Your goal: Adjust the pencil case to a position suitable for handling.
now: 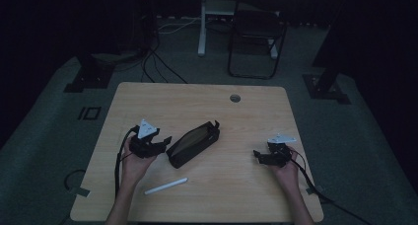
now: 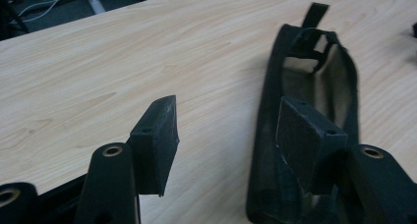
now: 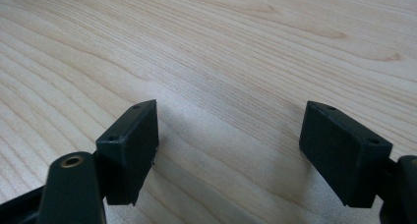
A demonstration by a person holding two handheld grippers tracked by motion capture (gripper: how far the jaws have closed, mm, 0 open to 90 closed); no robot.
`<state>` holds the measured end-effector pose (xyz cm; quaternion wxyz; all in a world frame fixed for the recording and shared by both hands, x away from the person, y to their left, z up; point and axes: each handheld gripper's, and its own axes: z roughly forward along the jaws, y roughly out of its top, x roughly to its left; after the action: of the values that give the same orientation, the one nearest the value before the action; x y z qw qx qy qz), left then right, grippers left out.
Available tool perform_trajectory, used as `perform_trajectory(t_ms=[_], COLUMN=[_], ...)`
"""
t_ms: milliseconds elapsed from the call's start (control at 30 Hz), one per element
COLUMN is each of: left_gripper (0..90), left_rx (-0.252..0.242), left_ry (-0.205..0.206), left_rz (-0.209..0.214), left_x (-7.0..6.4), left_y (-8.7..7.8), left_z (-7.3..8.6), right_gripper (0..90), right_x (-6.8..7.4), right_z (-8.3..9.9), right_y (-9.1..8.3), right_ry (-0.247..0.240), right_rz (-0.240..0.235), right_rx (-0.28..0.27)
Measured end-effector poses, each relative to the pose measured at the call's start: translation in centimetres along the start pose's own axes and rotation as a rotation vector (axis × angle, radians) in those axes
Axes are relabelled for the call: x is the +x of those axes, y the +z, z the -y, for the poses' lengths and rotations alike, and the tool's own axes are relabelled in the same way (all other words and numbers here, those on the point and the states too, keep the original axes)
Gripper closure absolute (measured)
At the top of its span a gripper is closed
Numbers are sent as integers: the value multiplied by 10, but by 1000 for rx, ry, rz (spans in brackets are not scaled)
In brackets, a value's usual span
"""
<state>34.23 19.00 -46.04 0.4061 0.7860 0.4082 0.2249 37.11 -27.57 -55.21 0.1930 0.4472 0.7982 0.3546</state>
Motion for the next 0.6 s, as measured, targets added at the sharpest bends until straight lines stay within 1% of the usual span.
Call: perform_trajectory(t_ms=[33, 167, 300, 467, 600], left_gripper=[418, 417, 418, 427, 474], left_rx=[4, 29, 48, 77, 99], left_ry=[1, 20, 14, 18, 34], left_rz=[8, 21, 36, 45, 40], left_x=[-2, -11, -16, -19, -20], left_y=[0, 1, 3, 5, 7], left_z=[0, 4, 12, 22, 26], right_gripper=[225, 225, 226, 225, 226], right_x=[0, 0, 0, 0, 0], right_z=[0, 0, 0, 0, 0], right_y=[0, 0, 0, 0, 0], right_ry=[0, 0, 0, 0, 0], right_rz=[0, 0, 0, 0, 0], right_rx=[0, 0, 0, 0, 0])
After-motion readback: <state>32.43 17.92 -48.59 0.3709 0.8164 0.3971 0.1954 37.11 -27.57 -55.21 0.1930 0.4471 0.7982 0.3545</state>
